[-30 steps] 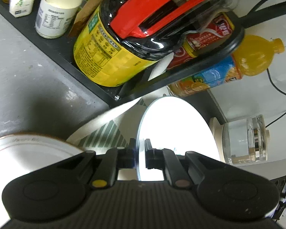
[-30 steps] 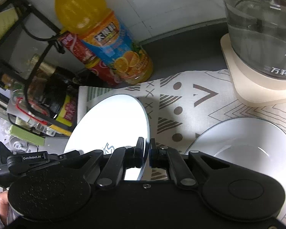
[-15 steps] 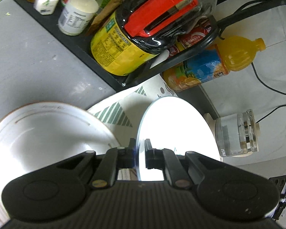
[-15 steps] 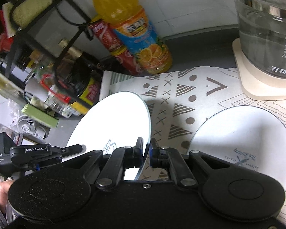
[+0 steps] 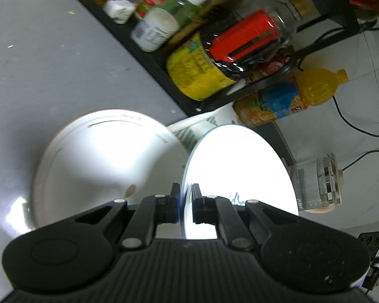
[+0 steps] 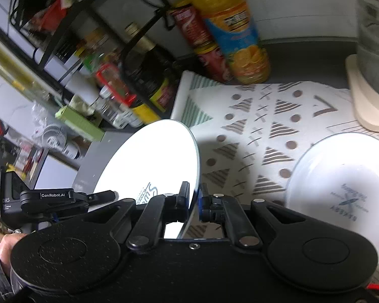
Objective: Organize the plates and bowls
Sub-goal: 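Lift the 'Sweet' plate with both grippers toward the large flower-pattern plate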
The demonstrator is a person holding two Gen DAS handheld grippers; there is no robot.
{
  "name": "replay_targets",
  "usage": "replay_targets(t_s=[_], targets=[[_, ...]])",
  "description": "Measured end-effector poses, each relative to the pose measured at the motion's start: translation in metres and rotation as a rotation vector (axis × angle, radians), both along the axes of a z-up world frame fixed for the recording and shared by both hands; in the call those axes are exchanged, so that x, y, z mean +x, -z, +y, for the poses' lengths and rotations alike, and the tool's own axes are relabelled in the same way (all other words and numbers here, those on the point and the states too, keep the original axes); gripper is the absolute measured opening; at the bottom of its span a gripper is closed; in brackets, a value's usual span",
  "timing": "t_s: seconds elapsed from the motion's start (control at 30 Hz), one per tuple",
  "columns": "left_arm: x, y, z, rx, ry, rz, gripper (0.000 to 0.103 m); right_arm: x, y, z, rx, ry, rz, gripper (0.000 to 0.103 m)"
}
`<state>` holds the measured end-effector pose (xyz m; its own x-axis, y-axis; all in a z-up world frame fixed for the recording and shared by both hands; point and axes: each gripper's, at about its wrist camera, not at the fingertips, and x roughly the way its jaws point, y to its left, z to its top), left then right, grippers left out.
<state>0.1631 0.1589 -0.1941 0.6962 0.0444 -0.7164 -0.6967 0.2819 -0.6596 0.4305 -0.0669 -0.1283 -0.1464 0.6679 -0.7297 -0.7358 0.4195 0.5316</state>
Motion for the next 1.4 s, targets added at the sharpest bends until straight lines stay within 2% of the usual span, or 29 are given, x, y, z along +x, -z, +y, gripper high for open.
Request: replay_targets(t_s=[0.43,0.77,1.4], targets=[[-0.048,0.020,-0.001,-0.023,-0.089,0.032,0.007,-0.035,0.011,0.022,-0.026,-0.084,0.009,0.007],[-0.052,0.039,0.007,-0.039,-0.080,0.061,0.007,-0.045,0.028,0.032,-0.068,-0.070,0.017,0.007],[-0.057,0.054,0.010,-0.066,-0.075,0.078,0.009,-0.052,0.032,0.041,-0.091,-0.054,0.007,0.007]])
